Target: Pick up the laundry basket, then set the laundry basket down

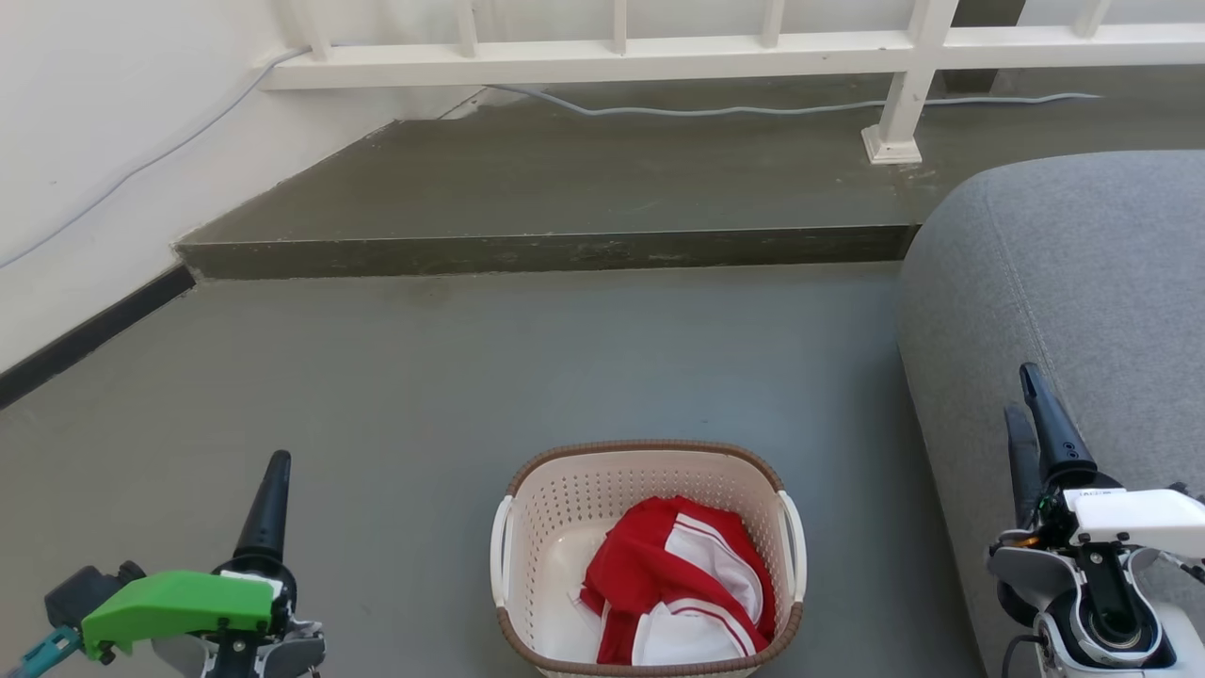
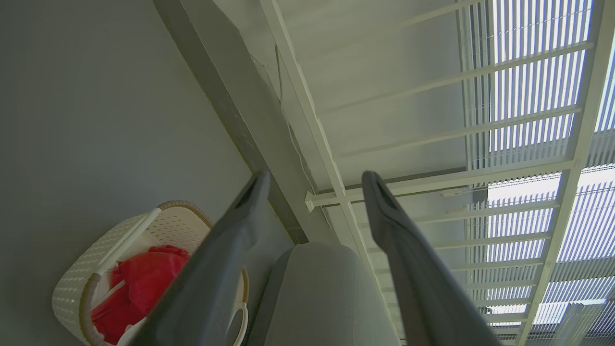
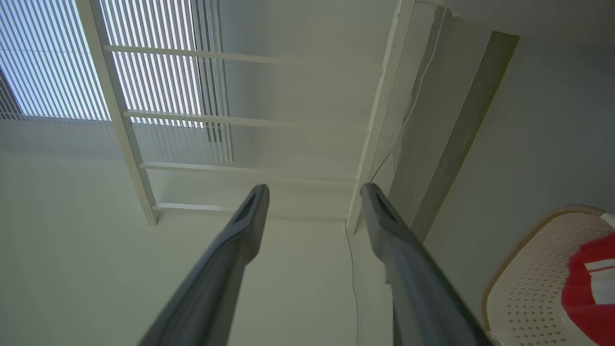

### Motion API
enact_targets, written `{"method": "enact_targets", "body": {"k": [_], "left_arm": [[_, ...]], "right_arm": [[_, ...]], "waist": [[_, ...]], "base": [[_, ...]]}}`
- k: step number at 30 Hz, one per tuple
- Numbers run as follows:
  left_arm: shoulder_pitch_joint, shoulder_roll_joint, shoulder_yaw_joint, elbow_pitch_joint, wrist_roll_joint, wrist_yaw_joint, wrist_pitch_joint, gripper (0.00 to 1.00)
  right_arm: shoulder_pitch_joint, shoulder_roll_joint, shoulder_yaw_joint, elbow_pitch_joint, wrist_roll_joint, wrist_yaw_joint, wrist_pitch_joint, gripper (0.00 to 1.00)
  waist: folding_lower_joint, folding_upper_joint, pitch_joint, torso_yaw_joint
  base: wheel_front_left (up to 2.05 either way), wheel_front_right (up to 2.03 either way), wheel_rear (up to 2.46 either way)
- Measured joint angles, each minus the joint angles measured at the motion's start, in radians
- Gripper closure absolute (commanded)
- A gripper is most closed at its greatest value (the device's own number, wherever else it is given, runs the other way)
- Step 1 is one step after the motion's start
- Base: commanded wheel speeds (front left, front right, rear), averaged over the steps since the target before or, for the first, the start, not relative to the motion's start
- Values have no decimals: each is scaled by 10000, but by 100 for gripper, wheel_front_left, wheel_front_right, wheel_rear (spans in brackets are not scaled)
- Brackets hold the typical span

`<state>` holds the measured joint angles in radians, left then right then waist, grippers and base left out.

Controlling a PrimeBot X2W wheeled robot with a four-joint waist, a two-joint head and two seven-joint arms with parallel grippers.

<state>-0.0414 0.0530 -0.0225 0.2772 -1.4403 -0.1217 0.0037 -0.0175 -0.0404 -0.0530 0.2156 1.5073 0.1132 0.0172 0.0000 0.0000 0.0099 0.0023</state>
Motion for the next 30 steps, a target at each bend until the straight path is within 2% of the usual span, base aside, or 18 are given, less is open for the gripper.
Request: {"method": "enact_targets", "body": {"k": [9,20,30], "left_arm": [[-71,188,-184,-42,1561,0,-307,0],[-242,276,-453,-334,3785,178,-677,0],[-243,244,-742,-625,5588,357,-1032,0]], "right_arm": [[-12,-493,487,-155,-1208,0,-401,0],[-156,-1152,1108,-176,-3480,6,-805,0],[-285,-1164,1262,-476,-5315,-107,-1189,0]], "waist": [[1,0,13,-15],[1,0,21,-15],[1,0,60,-38]], "base": [[0,0,0],[0,0,0],[0,0,0]]}}
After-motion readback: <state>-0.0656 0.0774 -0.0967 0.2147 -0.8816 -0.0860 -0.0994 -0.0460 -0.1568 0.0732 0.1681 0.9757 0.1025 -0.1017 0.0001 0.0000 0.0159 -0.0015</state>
